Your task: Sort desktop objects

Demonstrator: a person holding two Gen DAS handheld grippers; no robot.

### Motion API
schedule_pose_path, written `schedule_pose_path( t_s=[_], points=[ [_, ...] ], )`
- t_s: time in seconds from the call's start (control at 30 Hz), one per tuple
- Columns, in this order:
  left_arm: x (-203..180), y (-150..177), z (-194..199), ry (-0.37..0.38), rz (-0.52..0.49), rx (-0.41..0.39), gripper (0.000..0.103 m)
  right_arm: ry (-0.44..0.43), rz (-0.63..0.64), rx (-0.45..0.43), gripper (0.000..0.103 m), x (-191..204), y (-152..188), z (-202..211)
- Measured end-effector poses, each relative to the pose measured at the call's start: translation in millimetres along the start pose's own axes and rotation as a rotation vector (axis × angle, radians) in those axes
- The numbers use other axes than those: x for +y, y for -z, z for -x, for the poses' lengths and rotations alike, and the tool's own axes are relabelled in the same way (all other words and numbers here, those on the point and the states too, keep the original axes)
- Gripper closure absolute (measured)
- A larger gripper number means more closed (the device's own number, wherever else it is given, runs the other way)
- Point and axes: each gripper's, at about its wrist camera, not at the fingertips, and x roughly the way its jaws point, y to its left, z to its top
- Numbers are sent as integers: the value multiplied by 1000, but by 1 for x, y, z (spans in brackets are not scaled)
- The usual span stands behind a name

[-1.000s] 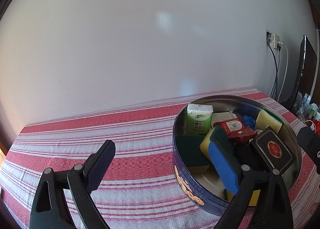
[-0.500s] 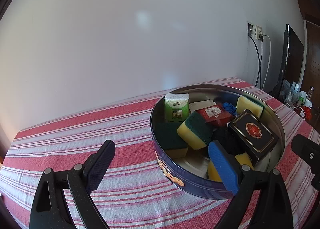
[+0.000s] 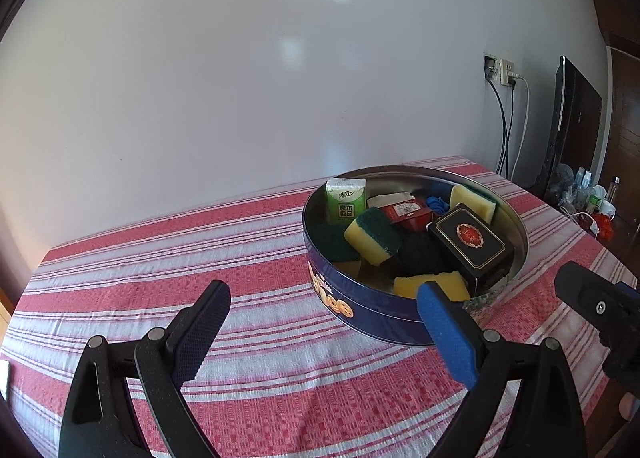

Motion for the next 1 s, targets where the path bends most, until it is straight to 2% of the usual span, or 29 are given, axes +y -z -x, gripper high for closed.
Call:
schedule_pose_path(
  t_s=[0.13, 0.33, 0.47, 0.7, 1.0],
  points=[
    [2, 3, 12, -13, 1, -18, 7, -13, 38, -82, 0, 7, 5, 18],
    [-2, 2, 20, -25, -8, -26, 7, 38, 94, -211, 0, 17, 2, 42],
    [-7, -1, 16, -53, -15, -14, 7, 69, 128, -263, 0, 17, -2, 49],
    [-12, -5, 11, -108, -15, -18, 7, 60, 114, -246, 0, 1, -6, 41],
    [-19, -7, 1, -117, -29, 0, 7, 46, 78, -198, 0, -13, -11, 27]
  ],
)
